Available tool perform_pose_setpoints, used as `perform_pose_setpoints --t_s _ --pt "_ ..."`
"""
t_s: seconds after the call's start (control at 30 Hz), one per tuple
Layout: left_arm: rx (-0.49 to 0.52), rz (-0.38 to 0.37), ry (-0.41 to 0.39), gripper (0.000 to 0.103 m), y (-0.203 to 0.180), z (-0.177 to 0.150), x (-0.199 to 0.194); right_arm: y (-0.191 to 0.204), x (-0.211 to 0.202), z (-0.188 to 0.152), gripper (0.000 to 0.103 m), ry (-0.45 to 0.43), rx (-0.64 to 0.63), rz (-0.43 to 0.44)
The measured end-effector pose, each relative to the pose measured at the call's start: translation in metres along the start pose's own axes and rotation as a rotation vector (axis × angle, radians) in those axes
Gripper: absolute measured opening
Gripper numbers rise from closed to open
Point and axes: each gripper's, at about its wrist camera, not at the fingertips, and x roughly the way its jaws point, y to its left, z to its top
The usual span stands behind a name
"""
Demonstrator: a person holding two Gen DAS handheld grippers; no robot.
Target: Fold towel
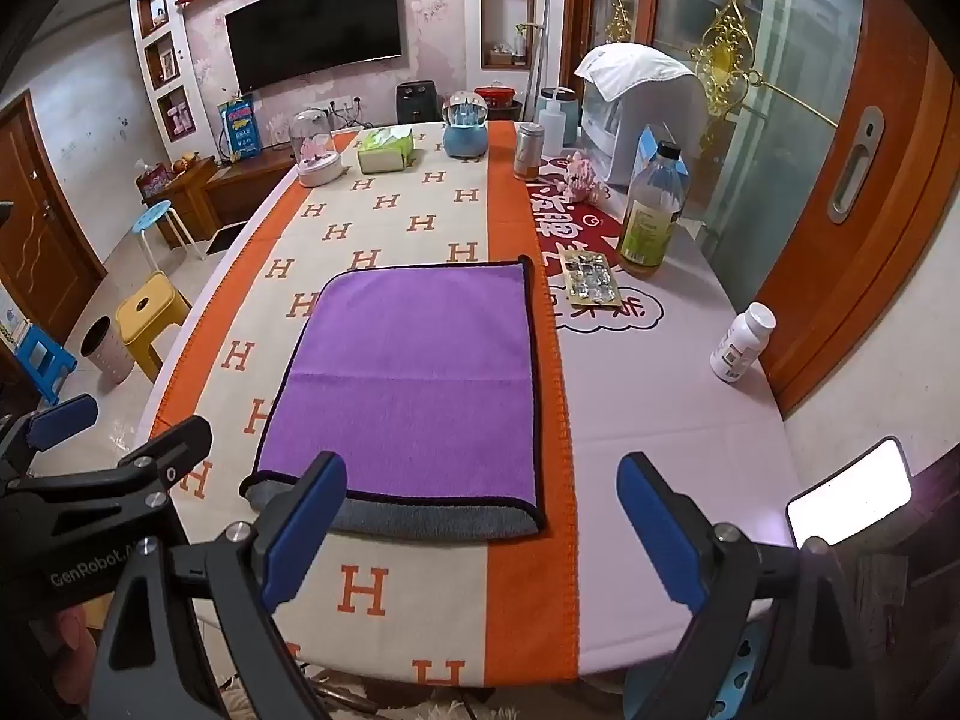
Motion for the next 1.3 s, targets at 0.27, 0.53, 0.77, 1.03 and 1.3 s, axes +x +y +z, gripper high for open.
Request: perform_pose_setpoints --t_s 0.27,0.53,0.77,1.03,1.3 --pt "-0.001 0.002 -0.002 0.102 -0.0002 -0.0011 0.0011 -0.0005 0.0011 0.0004 0.092 0.006 0.0 0.002" --pt "0.0 0.0 0.004 0.102 -0.0001 -0.0003 -0.0002 -0.0007 0.0021 -0.0006 0.092 0.006 0.001 0.007" --pt "0.0 -0.003 0.007 0.102 0.0 -0.0002 0.0001 -0.0019 0.0037 0.0039 0.092 0.01 0.007 0.009" --pt "-0.003 -0.008 0.01 0.102 0.0017 -0.0044 0.0056 -0.0019 0.0046 0.0027 0.092 0.01 0.007 0.008" --pt "-0.003 -0.008 0.013 0.102 0.0015 -0.0037 0.0056 -0.003 0.0048 0.0035 0.092 0.013 0.01 0.011"
